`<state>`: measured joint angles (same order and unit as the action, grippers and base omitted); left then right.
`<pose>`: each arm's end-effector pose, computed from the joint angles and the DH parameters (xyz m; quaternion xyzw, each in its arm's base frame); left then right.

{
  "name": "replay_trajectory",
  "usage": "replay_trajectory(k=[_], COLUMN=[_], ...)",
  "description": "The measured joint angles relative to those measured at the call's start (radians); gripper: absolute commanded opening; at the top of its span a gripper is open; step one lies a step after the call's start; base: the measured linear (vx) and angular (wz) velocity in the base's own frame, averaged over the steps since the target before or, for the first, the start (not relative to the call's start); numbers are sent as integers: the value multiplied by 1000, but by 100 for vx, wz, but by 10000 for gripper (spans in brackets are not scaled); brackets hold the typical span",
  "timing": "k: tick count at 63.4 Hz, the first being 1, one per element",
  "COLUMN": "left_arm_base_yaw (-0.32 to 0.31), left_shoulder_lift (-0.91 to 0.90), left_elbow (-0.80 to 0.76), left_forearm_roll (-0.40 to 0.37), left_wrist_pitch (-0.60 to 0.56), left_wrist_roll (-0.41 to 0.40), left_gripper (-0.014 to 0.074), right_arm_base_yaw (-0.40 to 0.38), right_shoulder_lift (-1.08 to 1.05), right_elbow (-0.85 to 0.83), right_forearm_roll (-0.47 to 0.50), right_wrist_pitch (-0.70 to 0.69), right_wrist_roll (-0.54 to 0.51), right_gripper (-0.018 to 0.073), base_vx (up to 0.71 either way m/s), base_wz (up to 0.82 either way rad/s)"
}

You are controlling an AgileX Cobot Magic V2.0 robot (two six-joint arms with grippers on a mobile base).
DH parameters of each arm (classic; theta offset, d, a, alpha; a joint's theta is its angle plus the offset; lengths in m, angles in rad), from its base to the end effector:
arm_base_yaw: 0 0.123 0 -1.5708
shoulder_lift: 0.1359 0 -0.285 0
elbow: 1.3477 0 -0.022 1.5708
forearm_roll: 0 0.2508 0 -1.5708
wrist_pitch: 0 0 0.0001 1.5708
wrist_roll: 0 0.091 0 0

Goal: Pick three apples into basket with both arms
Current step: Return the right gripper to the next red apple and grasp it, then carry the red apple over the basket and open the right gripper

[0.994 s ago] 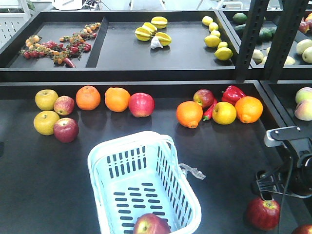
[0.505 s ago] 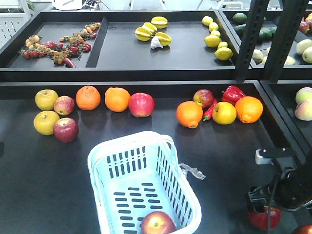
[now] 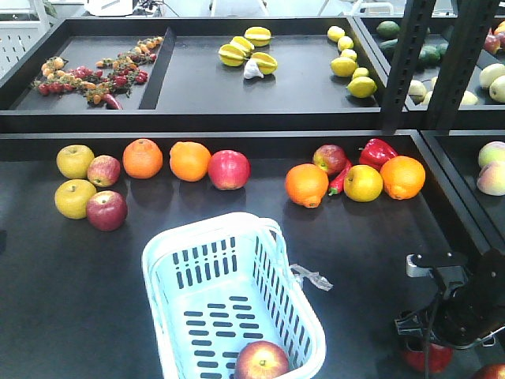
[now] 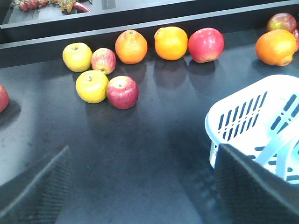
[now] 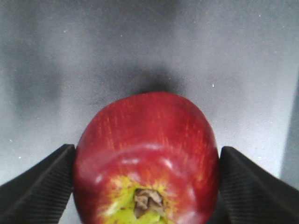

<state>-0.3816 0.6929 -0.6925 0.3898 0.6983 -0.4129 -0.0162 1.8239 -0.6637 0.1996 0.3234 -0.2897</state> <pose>0.1284 -0.0275 0.3288 0.0605 0.8714 -0.0102 0.4867 0.2634 0.0015 0.0875 -0.0446 0.9944 0.0261 0.0917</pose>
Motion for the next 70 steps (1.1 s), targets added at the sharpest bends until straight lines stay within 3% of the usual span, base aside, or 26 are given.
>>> replay_trajectory(k=[10,27,55,70], left_arm_base_yaw=[0,0,0,0], left_shoulder_lift=[0,0,0,0], left_elbow=[0,0,0,0], left_forearm_roll=[0,0,0,0], left_wrist_pitch=[0,0,0,0], left_wrist_roll=[0,0,0,0], left_gripper=[586,586,586,586], right_arm_base_yaw=[0,20,347,517], right_shoulder_lift=[0,-97,-525,-650], right_elbow=[0,0,3,5], right_forearm_roll=[1,9,16,16], right_wrist_pitch=[-1,1,102,122], right_wrist_roll=[19,37,23,-8], right_gripper=[326,323,323,323], base_vx=[0,0,0,0], base_wz=[0,0,0,0])
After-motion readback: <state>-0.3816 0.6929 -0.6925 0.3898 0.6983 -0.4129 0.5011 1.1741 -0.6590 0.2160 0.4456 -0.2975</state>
